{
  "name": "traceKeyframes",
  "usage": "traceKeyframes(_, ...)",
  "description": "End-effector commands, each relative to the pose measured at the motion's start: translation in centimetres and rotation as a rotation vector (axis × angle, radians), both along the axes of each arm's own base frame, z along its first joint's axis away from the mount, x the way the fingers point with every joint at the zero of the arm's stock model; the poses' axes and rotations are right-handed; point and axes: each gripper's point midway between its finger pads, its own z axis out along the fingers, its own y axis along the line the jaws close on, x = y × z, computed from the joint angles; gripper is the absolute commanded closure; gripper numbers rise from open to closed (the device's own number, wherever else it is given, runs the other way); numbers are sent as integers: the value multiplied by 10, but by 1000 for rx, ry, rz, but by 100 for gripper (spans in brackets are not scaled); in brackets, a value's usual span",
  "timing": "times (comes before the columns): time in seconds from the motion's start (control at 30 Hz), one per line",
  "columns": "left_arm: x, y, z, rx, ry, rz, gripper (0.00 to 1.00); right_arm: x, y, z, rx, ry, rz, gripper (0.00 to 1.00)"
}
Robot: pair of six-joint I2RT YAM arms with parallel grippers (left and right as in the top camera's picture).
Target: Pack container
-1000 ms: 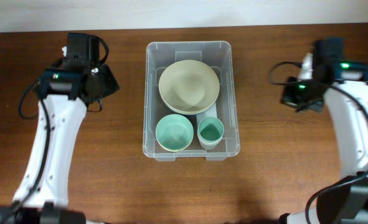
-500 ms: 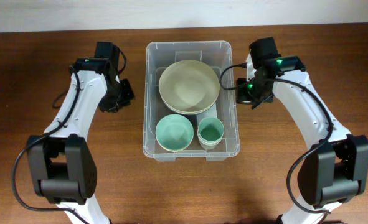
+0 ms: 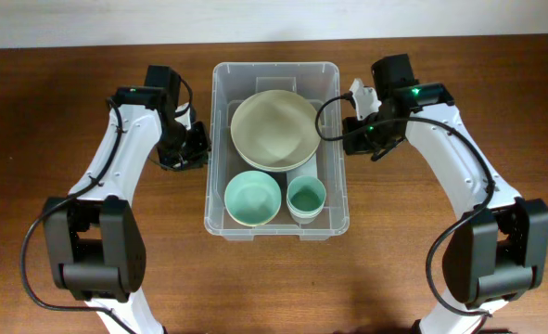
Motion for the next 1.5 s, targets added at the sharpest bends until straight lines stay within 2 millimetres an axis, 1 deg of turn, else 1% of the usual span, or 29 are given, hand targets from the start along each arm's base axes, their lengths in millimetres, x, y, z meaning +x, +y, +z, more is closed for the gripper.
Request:
traceKeyframes(0.0,-5,-8,-2,-38,23,-24,83,-7,20,1,83,11,69,96)
traceKeyframes(0.37,-17,-10,-2,-45,72,-26,84,-4,17,1,72,0,62,96)
traceKeyframes(0.57,-16,-9,-2,-41,68,-26,83,-3,14,-1,51,-3,56,96)
traceKeyframes(0.6,-14,-6,-3,-22,60,-24,84,-2,11,-2,36,-5,52,96)
traceKeyframes(0.67,-8,6,-6,39,37,-13,83,2,-2,-6,-41,-19,28,96)
traceKeyframes(0.73,-3,21,-7,90,18,6,83,9,-18,-7,-111,-29,-32,96)
traceKeyframes(0.8,10,37,-4,119,-25,41,80,22,-41,-1,-175,-62,-121,96)
traceKeyframes(0.83,22,50,0,150,-66,66,78,29,-49,4,-188,-81,-156,94)
traceKeyframes(0.87,28,58,3,172,-90,80,75,35,-54,9,-186,-102,-173,91)
traceKeyframes(0.9,36,66,8,198,-119,95,73,40,-59,13,-182,-117,-186,83)
traceKeyframes(0.93,48,80,15,245,-167,119,69,49,-69,22,-178,-148,-213,50)
traceKeyframes(0.97,56,90,21,284,-199,136,67,54,-74,27,-175,-166,-228,12)
traceKeyframes(1.0,65,101,28,329,-236,157,57,60,-81,31,-172,-190,-246,7)
traceKeyframes(1.03,70,108,32,361,-261,172,24,65,-87,35,-170,-209,-260,7)
traceKeyframes(1.07,78,118,37,402,-296,193,0,70,-93,39,-169,-231,-277,1)
traceKeyframes(1.13,82,124,39,421,-313,205,0,76,-104,43,-168,-252,-301,1)
traceKeyframes(1.23,81,127,39,427,-310,211,0,78,-128,45,-171,-256,-353,1)
traceKeyframes(1.27,81,125,39,419,-310,207,0,73,-143,44,-149,-235,-383,1)
traceKeyframes(1.3,83,125,41,419,-321,209,0,71,-148,45,-140,-226,-412,1)
traceKeyframes(1.33,80,125,44,419,-313,208,0,68,-156,47,-134,-216,-447,1)
traceKeyframes(1.4,74,125,49,412,-300,208,0,61,-164,52,-128,-203,-488,1)
traceKeyframes(1.43,71,126,55,396,-304,213,0,57,-169,58,-128,-206,-502,1)
traceKeyframes(1.47,70,128,65,387,-324,223,0,52,-172,67,-129,-216,-510,1)
